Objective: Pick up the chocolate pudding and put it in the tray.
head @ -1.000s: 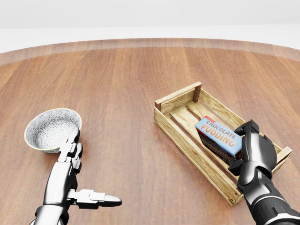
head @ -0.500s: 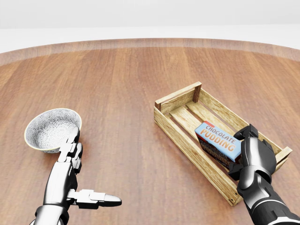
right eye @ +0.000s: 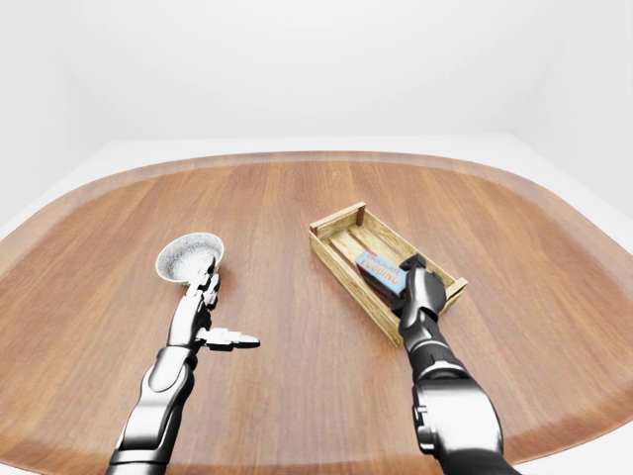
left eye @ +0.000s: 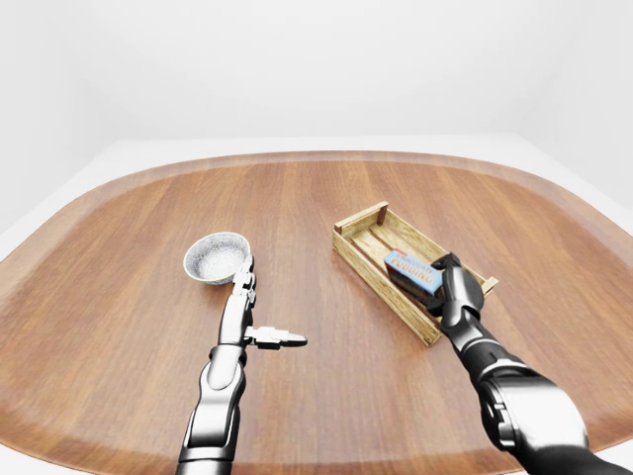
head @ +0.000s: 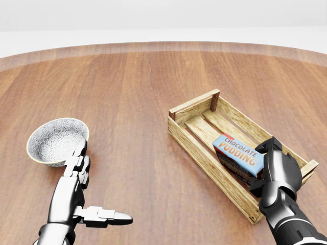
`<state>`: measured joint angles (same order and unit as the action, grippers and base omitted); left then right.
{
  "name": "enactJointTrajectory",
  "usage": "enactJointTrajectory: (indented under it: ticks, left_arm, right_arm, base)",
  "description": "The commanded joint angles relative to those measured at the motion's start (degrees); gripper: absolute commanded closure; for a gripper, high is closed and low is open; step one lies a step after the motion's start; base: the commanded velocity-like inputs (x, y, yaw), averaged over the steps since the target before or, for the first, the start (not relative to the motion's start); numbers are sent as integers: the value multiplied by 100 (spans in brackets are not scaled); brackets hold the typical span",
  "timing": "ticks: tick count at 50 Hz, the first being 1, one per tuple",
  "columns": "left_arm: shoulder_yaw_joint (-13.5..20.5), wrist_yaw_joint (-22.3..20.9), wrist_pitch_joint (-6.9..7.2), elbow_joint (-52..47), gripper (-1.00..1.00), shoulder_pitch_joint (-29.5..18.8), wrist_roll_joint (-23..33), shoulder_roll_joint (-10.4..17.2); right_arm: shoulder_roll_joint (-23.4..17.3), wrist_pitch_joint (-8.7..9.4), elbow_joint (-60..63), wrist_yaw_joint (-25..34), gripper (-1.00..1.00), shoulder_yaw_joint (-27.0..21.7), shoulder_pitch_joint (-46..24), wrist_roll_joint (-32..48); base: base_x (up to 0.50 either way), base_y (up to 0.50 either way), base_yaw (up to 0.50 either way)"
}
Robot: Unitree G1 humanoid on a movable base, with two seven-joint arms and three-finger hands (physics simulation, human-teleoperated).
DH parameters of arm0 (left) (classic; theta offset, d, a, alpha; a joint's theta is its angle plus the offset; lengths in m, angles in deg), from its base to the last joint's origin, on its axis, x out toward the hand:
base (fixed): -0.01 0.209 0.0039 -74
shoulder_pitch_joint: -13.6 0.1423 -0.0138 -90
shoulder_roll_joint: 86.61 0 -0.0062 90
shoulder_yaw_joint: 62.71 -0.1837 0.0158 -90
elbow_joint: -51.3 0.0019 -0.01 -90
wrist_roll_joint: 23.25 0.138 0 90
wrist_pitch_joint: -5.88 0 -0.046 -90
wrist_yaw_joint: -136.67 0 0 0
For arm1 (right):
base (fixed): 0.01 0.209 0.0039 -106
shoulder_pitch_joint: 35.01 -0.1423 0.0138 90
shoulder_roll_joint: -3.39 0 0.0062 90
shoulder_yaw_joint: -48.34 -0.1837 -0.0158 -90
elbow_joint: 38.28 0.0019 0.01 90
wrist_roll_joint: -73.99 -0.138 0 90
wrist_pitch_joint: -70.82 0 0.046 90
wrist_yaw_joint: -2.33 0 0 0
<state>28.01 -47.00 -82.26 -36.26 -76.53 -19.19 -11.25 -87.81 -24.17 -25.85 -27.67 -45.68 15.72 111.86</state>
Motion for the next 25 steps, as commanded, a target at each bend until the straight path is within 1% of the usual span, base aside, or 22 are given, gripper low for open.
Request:
enactJointTrajectory:
  ticks: [1,2,3,8,10,16,20,23,25]
  left_arm:
    - [32,-91,88,-61,-100,11,-186,-14]
    - [30,-91,91,-66,-100,12,-184,-14]
    - [28,-91,99,-78,-100,16,-183,-15]
    - [25,-88,79,-56,-100,13,-179,-18]
    - [24,-89,71,-49,-100,13,-179,-17]
    - [24,-92,72,-53,-100,16,-176,-16]
    - [22,-91,93,-75,-100,16,-173,-16]
    - [26,-91,82,-59,-100,11,-175,-17]
    - [25,-93,112,-87,-100,9,-175,-15]
  right_arm:
    - [-13,-1,4,0,-13,-29,-49,-45]
    - [-8,-1,3,0,-33,-22,-42,-43]
    - [-6,-1,-1,0,-100,-17,-40,-41]
    - [39,-1,-38,0,-100,33,81,49]
    - [1,-1,-3,0,-100,-34,-21,-56]
    - [27,-1,-24,0,-100,-2,44,8]
    - [17,-1,-9,0,-100,-16,19,-40]
    - [-8,-1,8,0,-100,-39,-34,-102]
    - [0,-1,-6,0,-100,-15,10,-70]
  base:
    - [0,0,0]
    - [0,0,0]
    - [0,0,0]
    - [0,0,0]
    - [0,0,0]
    - [0,0,0]
    - [0,0,0]
    - [0,0,0]
    - [0,0,0]
